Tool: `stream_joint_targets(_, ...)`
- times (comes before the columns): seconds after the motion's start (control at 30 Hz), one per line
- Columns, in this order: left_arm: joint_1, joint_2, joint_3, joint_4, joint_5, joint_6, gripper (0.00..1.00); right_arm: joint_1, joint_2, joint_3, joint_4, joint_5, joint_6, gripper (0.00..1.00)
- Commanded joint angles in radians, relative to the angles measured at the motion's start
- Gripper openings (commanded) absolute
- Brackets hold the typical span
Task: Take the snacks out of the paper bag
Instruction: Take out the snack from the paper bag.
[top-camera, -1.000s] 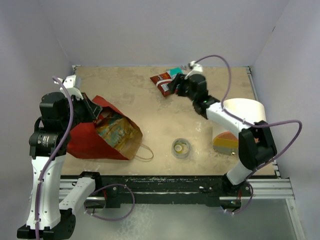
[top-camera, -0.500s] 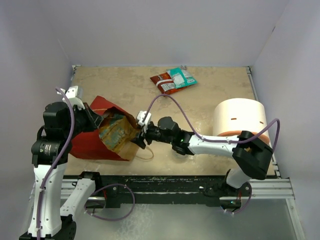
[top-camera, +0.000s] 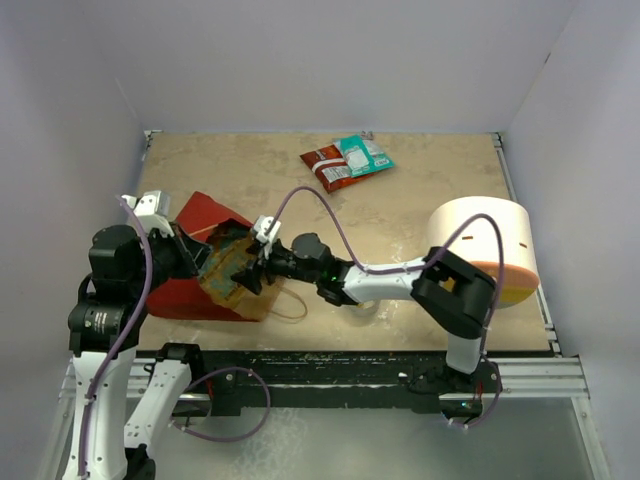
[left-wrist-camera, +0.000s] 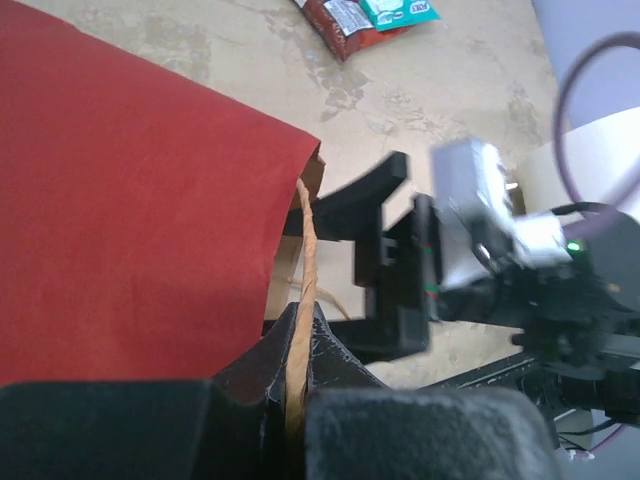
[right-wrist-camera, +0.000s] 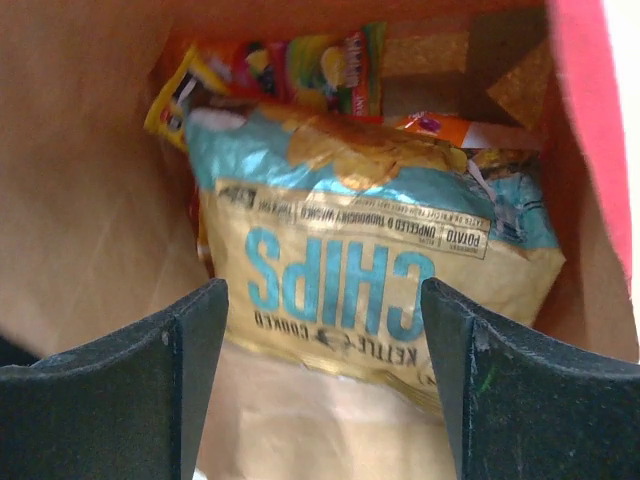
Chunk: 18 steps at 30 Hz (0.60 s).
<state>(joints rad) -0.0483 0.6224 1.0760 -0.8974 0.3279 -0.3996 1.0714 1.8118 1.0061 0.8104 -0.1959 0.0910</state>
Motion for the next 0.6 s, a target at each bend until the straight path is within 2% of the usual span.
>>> stream_joint_targets(0.0, -0.001, -0.003, 0.009, 0.109, 0.063, 0.012, 0.00, 0.001, 0.072, 0.095, 0.165, 0.210, 0.412, 0.81)
stream_joint_targets(0.1, -0.001, 0.005, 0.020, 0.125, 0.092, 0.003, 0.00, -0.001, 0.095, 0.095, 0.141, 0.367, 0.484, 0.88)
stream_joint_targets(0.17, -0.001, 0.001, 0.024, 0.123, 0.096, 0.005, 0.00, -0.003, 0.109, 0.105, 0.145, 0.433, 0.471, 0.93)
stream_joint_targets(0.3, -0.001, -0.007, 0.028, 0.116, 0.098, 0.013, 0.00, -0.014, 0.159, 0.166, 0.115, 0.457, 0.430, 0.99)
stream_joint_targets(0.57, -0.001, -0.018, 0.046, 0.118, 0.102, 0.013, 0.00, -0.037, 0.248, 0.238, 0.135, 0.487, 0.424, 1.00)
